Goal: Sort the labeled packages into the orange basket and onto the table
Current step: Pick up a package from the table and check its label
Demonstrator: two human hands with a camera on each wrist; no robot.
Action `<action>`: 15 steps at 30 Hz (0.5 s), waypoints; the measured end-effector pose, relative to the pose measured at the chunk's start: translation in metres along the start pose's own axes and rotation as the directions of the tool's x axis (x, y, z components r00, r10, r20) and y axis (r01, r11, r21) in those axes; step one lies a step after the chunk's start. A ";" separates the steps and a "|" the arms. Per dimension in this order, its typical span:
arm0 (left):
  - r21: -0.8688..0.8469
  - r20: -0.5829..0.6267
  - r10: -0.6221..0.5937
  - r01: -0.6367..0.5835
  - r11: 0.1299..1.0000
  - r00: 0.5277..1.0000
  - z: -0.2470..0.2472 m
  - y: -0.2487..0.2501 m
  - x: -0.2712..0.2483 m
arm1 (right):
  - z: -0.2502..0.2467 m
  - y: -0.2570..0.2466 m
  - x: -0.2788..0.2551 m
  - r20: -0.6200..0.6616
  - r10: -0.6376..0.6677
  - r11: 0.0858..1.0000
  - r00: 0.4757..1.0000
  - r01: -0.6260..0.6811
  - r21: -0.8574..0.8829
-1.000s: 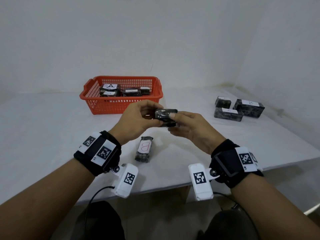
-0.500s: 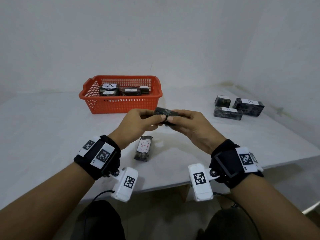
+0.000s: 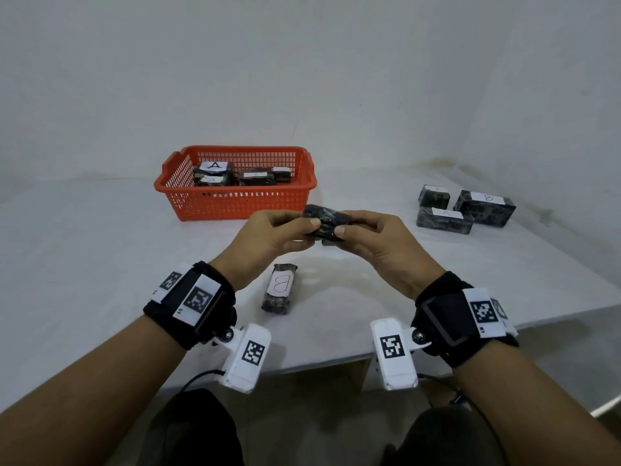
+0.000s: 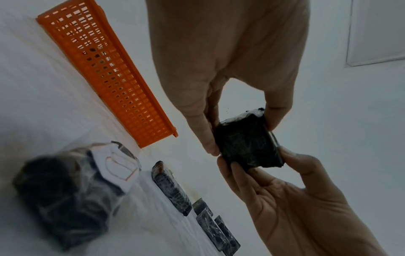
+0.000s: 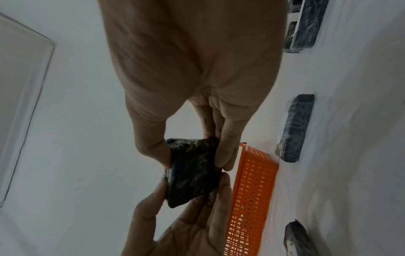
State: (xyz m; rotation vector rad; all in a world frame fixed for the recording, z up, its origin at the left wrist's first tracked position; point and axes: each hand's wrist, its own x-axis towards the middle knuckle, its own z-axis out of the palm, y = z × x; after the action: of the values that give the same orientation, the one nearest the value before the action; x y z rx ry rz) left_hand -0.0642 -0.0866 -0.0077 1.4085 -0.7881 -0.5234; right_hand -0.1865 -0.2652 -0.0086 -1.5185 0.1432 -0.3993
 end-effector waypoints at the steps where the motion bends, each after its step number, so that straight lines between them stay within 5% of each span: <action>1: -0.014 0.034 -0.010 0.010 1.000 0.999 0.000 0.001 -0.001 | -0.001 0.001 0.000 -0.007 -0.010 1.000 1.000 0.009 -0.028; 15: 0.032 0.044 -0.028 0.027 0.999 0.999 -0.003 -0.001 -0.003 | -0.005 -0.004 -0.003 -0.031 -0.060 0.991 0.998 0.056 -0.124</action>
State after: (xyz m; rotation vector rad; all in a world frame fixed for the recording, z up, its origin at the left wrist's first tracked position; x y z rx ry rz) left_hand -0.0644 -0.0826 -0.0095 1.4428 -0.8172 -0.5676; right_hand -0.1921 -0.2689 -0.0050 -1.6405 0.1535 -0.4707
